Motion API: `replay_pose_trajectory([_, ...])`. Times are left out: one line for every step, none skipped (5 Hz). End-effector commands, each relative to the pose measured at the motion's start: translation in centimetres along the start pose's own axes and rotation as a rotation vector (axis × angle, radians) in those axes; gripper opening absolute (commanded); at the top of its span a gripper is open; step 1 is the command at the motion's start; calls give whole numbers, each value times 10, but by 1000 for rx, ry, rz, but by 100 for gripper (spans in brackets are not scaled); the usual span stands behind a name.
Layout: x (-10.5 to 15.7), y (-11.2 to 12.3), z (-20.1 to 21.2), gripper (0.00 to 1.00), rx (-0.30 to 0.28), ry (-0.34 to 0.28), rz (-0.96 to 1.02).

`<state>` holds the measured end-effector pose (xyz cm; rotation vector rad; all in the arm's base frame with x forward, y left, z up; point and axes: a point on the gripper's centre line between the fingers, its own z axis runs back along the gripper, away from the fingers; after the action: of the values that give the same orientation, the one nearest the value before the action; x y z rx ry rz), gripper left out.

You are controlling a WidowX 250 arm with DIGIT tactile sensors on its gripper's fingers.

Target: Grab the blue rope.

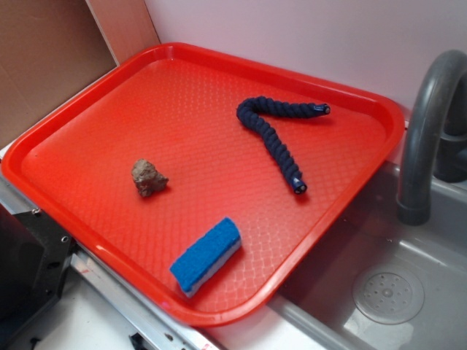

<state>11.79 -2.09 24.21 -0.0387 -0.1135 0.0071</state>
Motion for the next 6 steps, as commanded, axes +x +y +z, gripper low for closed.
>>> replay_pose_trajectory([0,0,0,100,0,0,0])
replay_pose_trajectory([31,6,-9,100,116,-24,-264])
replay_pose_trajectory([55,-1,-17,100,132,-7,-520])
replay_pose_trajectory([73,-18,-34,100,144,4,-774])
replay_pose_trajectory([86,-35,-55,100,189,65,-953])
replay_pose_trajectory([107,-59,-93,100,259,140,-1179])
